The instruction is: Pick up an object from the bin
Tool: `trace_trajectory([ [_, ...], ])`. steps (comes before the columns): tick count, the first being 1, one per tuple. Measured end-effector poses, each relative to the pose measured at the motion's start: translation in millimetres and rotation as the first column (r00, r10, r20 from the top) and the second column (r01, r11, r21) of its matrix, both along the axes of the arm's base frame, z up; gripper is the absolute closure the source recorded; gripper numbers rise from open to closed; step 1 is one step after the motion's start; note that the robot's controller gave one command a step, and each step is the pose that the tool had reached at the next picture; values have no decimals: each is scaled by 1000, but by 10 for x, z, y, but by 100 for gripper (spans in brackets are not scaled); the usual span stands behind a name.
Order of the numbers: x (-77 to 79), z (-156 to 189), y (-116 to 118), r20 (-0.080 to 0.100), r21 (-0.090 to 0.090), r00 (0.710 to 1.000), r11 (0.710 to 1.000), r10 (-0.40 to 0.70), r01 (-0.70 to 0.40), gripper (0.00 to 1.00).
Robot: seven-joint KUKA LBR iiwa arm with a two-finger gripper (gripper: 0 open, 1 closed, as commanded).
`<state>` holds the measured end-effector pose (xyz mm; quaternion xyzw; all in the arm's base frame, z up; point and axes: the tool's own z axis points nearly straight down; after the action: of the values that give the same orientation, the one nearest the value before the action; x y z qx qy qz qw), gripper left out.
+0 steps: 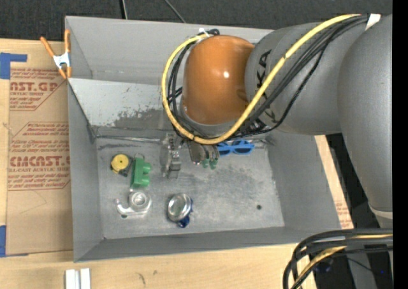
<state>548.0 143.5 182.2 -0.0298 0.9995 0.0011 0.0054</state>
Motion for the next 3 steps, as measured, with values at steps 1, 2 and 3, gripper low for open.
trace_trajectory([
  [1,-22,-50,-4,-9,-1,1000,1000,-1,1,0],
  [2,-615,-1124,-587,-2,-3,953,953,302,-302,0],
  [3,-340,-1008,219,-6,1,937,937,350,-350,0],
])
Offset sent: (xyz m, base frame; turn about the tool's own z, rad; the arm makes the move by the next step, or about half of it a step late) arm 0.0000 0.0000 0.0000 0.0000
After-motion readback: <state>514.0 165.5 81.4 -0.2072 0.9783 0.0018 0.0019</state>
